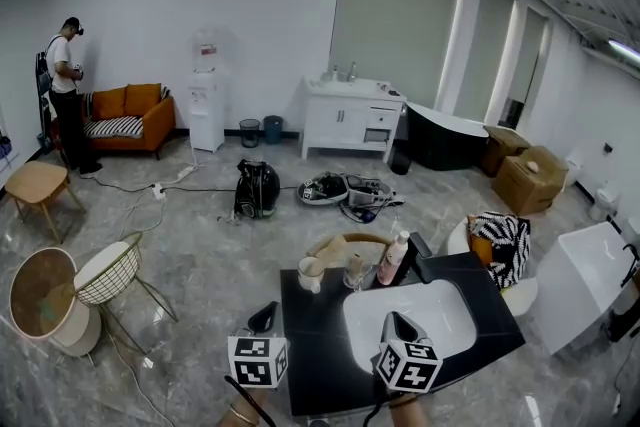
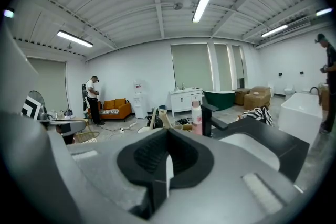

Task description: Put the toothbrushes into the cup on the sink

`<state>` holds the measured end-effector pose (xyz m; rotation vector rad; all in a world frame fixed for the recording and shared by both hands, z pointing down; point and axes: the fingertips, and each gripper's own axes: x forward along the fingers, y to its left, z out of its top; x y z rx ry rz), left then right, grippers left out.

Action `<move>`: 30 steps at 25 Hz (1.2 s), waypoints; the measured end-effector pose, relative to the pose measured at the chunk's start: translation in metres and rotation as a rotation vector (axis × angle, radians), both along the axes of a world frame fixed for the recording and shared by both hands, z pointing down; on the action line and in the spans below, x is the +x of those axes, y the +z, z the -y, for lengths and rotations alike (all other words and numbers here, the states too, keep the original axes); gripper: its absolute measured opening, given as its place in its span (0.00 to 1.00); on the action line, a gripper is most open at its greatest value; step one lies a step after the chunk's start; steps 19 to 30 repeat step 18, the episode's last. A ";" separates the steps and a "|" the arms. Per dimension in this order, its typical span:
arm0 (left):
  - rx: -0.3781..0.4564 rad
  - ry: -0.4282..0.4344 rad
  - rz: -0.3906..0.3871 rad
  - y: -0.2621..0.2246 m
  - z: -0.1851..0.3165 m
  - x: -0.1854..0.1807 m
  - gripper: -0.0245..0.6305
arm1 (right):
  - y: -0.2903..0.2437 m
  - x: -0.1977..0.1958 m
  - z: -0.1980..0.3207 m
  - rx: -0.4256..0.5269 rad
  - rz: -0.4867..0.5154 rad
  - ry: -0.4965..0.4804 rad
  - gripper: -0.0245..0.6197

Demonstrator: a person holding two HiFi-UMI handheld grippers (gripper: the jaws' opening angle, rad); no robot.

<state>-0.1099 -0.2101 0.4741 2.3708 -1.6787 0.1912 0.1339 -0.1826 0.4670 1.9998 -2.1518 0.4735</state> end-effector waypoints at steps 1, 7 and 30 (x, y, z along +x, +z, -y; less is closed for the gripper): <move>-0.002 0.001 0.001 0.001 0.000 0.000 0.05 | 0.000 0.000 0.000 0.000 0.000 0.002 0.04; -0.008 0.003 0.007 0.001 0.001 0.000 0.05 | -0.003 0.001 0.002 0.002 0.005 0.008 0.04; -0.018 0.017 0.021 0.012 0.003 0.011 0.05 | -0.001 0.010 0.006 0.000 0.000 0.003 0.04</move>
